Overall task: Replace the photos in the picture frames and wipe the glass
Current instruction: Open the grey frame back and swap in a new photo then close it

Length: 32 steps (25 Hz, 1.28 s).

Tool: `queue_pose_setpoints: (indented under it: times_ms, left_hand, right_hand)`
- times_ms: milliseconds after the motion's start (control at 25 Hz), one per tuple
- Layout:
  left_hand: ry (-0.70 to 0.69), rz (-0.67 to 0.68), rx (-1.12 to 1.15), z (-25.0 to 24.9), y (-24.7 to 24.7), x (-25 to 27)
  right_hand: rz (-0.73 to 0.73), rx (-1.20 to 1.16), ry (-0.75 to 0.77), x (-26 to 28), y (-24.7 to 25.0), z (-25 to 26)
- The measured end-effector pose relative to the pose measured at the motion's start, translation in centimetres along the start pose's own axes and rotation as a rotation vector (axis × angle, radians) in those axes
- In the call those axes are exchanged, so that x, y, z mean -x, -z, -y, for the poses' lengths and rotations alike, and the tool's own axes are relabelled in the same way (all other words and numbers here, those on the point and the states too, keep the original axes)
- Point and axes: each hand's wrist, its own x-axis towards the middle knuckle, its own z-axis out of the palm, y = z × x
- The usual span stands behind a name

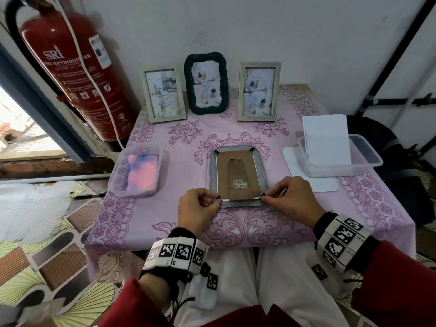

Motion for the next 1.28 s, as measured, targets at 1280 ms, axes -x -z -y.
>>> queue_pose_setpoints:
  times_ms: [1280]
  left_hand:
    - [-0.113, 0.049, -0.059, 0.36, 0.58, -0.79]
  right_hand:
    - [0.048, 0.063, 0.104, -0.13, -0.20, 0.57]
